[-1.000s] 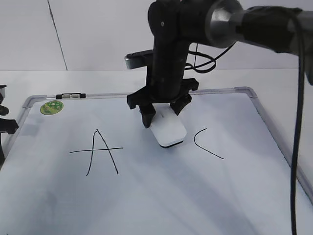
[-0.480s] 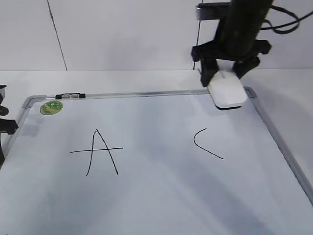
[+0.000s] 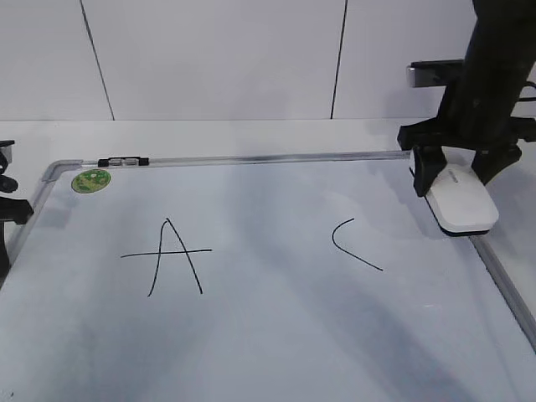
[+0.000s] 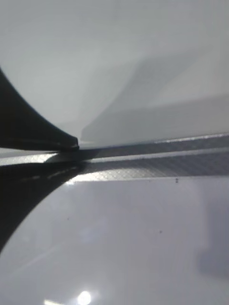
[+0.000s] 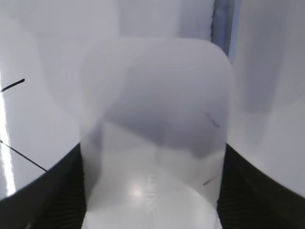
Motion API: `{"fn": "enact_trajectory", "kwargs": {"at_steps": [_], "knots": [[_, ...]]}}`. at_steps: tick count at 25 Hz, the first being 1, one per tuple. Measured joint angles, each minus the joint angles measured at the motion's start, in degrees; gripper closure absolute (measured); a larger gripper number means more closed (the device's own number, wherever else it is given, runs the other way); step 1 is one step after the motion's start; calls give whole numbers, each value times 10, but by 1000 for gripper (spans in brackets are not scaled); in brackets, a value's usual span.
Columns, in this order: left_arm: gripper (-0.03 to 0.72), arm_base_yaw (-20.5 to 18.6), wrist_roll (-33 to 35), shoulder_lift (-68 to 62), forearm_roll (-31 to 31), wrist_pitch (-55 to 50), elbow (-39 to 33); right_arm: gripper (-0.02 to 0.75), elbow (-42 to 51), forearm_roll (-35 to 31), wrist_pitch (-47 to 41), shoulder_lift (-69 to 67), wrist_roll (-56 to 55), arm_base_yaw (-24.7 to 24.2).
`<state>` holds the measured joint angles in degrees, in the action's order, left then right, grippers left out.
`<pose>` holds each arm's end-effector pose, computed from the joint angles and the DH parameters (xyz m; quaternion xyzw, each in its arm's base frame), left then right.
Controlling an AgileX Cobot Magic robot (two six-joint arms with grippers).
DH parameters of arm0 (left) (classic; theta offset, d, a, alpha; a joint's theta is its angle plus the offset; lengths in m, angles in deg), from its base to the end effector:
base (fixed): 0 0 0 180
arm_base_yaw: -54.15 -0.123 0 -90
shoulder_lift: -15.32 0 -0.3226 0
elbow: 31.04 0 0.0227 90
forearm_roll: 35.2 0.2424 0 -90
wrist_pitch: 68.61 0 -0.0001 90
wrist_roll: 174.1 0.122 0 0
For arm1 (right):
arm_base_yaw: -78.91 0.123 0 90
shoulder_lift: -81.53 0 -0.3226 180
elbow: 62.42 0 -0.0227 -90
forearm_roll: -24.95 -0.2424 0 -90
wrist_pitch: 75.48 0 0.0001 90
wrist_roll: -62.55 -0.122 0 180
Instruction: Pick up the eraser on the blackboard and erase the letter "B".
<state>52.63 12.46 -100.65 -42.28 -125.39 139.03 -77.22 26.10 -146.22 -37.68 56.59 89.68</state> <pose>0.3458 -0.0034 0.1680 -0.0089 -0.9984 0.0524 0.0197 0.4013 0.0740 0.2447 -0.0448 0.9981 -0.0033 0.0433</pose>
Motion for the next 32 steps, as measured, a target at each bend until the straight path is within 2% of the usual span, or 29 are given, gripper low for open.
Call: {"fn": "enact_trajectory", "kwargs": {"at_steps": [13,32], "knots": [[657,2,11,-44,10,-39,58,190,1,20,3,0,-4,0],[654,3,13,-51,13,-53,72,190,1,20,9,-64,-12,0]]}}
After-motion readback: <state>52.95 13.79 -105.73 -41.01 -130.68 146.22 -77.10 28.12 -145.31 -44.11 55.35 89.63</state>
